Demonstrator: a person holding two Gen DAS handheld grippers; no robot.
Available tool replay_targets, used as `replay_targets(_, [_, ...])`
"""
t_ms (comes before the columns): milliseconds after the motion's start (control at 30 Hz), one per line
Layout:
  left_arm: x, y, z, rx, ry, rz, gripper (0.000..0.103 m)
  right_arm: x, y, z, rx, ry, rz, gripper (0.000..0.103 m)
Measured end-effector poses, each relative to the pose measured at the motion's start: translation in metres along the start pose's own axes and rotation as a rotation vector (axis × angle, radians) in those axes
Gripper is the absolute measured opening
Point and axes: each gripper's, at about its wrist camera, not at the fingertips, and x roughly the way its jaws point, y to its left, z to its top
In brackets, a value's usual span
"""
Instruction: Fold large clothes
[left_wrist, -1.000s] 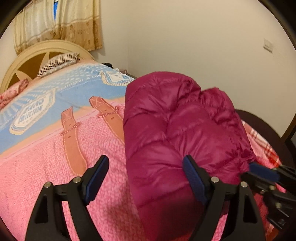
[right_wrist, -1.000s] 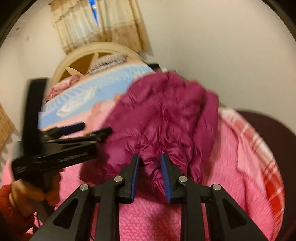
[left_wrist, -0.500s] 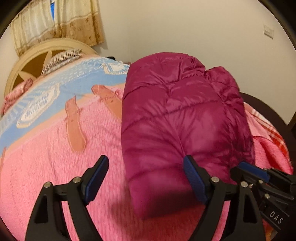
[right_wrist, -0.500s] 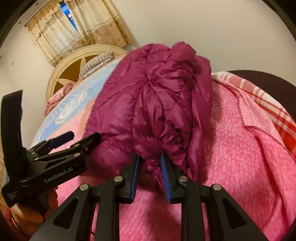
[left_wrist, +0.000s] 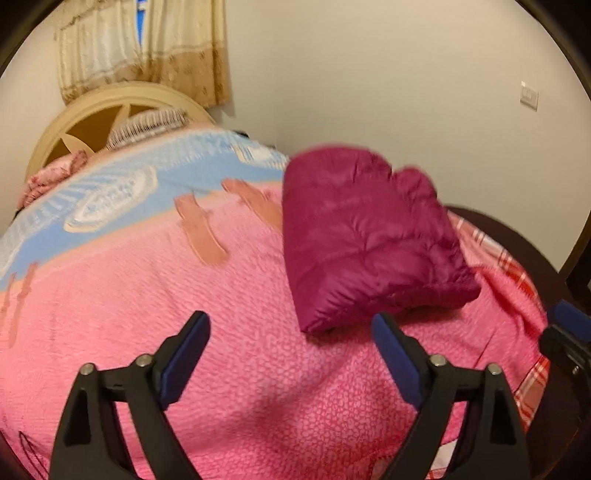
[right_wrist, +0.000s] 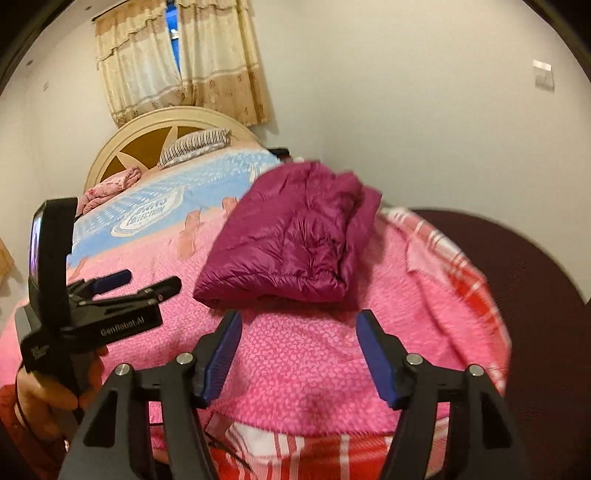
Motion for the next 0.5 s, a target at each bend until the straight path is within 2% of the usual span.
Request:
replay_targets(100, [-0.034, 0.005, 0.005, -0.005, -0.106, 0.035, 0.103, -0.031, 0.012, 0.008, -0.047, -0.062, -0.038, 0.068])
replay_targets(233, [-0.069, 0.010, 0.011, 0.002, -0.206, 0.076, 0.103, -0.070, 0.028, 0.018, -0.081, -0.171, -0.085, 0.073])
replay_targets(367, [-0.097, 0.015, 0.017, -0.008, -0.279, 0.099, 0.103, -0.100, 0.035, 0.024, -0.068, -0.272, -0.105, 0.076])
replay_targets(500, [-0.110, 0.017, 0.020, -0.021, -0.286, 0.116, 0.103, -0.125, 0.038, 0.025, -0.062, -0.364, -0.144, 0.078])
